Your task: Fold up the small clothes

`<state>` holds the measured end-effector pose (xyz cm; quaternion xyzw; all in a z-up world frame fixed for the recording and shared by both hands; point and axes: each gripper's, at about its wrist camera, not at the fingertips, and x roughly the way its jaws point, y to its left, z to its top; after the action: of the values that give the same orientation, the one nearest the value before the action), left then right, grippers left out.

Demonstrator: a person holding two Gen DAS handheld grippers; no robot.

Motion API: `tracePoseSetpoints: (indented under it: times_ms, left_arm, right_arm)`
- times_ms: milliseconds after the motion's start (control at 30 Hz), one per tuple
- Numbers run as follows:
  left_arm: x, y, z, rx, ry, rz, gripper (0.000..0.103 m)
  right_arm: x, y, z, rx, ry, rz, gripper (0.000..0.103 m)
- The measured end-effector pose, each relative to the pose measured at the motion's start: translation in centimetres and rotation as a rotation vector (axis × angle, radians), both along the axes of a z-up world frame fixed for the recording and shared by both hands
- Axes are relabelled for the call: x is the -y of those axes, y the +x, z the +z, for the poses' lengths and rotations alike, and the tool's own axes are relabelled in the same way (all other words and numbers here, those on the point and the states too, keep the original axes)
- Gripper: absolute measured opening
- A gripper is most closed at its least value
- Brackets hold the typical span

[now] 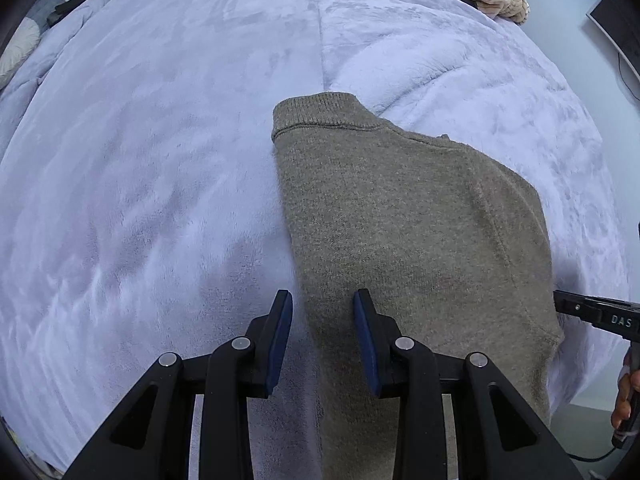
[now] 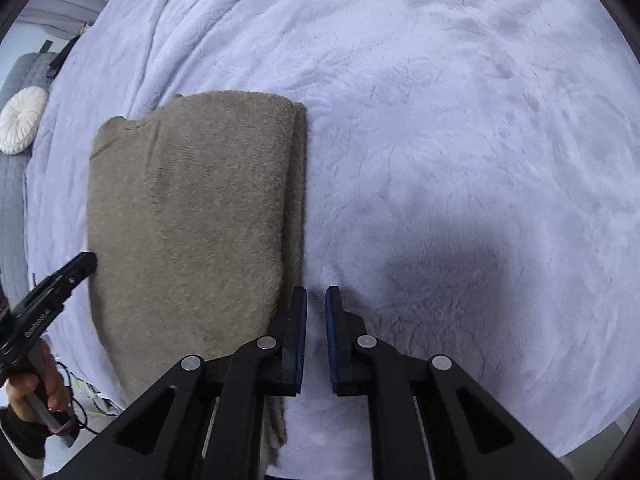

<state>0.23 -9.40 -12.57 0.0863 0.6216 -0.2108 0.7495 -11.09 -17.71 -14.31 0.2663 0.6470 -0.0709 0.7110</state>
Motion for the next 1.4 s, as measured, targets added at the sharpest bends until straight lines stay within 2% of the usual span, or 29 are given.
tracePoseSetpoints:
  times_ms: [167, 233, 333, 433, 633, 1067, 1133, 1267, 1400]
  left_arm:
    - [0.0, -0.1, 0.0, 0.005, 0.004, -0.002, 0.035]
    - [-0.1, -0.1, 0.1, 0.003, 0.003, -0.001, 0.035]
    - [-0.2, -0.2, 0.2, -0.004, -0.006, -0.002, 0.035]
    - [-0.4, -0.5, 0.5, -0.013, -0.006, -0.001, 0.035]
    - [-1.3, -1.9, 1.3, -0.035, -0.018, -0.003, 0.035]
    - [-2.7, -4.1, 1.2, -0.087, -0.026, -0.040, 0.035]
    - [-2.8, -4.2, 1.4, -0.090, -0.027, -0.044, 0.035]
    - [-3.2, -4.7, 1.4, -0.104, -0.023, -0.059, 0.035]
    - [-3.2, -5.5, 1.2, -0.129, -0.031, -0.097, 0.035]
  right_arm:
    - [-3.5, -0.2, 3.5, 0.108, -0.009, 0.106, 0.010]
    - [-5.2, 0.2, 3.1, 0.093, -0.032, 0.174, 0.010]
    - [-7.1, 0.7, 0.6, 0.007, -0.079, 0.231, 0.010]
    - [-6.8, 0.6, -0.8, -0.016, -0.065, 0.218, 0.010]
    - [-6.9, 0.4, 0.2, -0.025, -0.073, 0.241, 0.010]
    - [-4.9, -1.6, 1.2, -0.035, -0.029, 0.167, 0.010]
    - [-4.9, -2.4, 1.4, -0.034, -0.016, 0.164, 0.013]
    - [-5.2, -2.9, 2.1, -0.022, 0.041, 0.173, 0.013]
    - [-7.5, -3.8, 2.2, -0.024, 0.086, 0.260, 0.015]
